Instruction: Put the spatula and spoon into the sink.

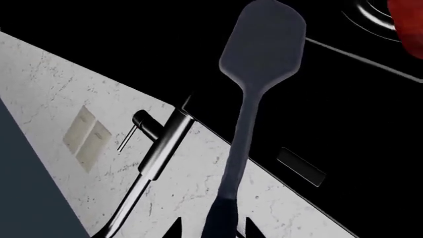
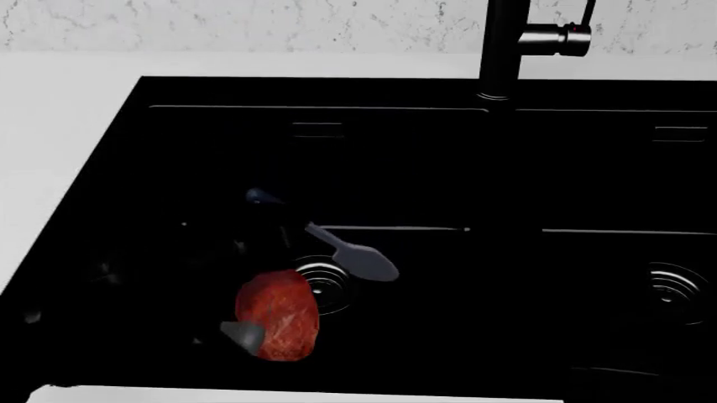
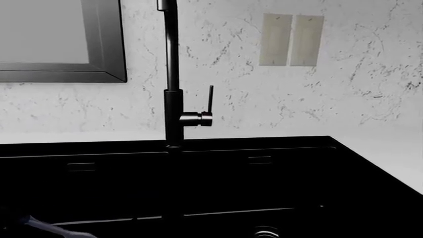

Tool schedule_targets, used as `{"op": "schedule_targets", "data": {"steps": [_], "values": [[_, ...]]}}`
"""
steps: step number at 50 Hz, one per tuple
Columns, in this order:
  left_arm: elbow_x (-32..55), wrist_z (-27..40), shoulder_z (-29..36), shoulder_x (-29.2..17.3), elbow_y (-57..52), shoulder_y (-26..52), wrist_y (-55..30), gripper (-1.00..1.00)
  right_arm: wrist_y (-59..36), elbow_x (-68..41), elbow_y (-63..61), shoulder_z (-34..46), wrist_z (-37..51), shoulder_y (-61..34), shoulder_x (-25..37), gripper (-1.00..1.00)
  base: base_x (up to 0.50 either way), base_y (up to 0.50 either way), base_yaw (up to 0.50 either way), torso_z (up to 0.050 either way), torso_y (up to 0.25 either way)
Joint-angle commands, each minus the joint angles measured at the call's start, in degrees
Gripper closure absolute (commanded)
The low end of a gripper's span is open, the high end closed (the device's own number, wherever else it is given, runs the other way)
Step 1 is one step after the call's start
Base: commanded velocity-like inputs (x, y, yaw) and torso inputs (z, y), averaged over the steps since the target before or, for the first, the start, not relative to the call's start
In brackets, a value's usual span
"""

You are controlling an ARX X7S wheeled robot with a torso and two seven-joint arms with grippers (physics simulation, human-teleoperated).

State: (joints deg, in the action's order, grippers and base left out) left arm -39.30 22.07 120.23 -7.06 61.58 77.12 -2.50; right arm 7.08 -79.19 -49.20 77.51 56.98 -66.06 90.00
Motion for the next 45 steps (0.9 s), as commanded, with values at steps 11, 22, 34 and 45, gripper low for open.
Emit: {"op": "schedule_targets", "data": {"steps": [11,22,34,45], "values": [[0.6,-5.1,-4.6,-3.1,-10.1,2.3,-2.8,-1.0,0.8,1.5,0.6,-1.1,-1.2,0.3,0.0,-1.0,0.0,0.0,0.0,0.0,0.0],[1.4,-9.2,-9.1,-9.7,-25.7,9.2,-7.7,-1.0,-1.3,0.1,-1.0,-3.1,-0.2,-1.4,0.0,-1.0,0.0,0.0,0.0,0.0,0.0],[4.3,-15.6,-19.5,-23.9,-50.0,19.8,-17.0,-1.0,-1.8,-0.6,-1.6,-4.2,-0.4,-2.2,0.0,-1.0,0.0,0.0,0.0,0.0,0.0],[6.7,-19.5,-26.1,-34.9,-65.1,22.9,-24.3,-1.0,-2.3,-0.8,-2.2,-4.8,-0.5,-2.5,0.0,-1.0,0.0,0.0,0.0,0.0,0.0]]}}
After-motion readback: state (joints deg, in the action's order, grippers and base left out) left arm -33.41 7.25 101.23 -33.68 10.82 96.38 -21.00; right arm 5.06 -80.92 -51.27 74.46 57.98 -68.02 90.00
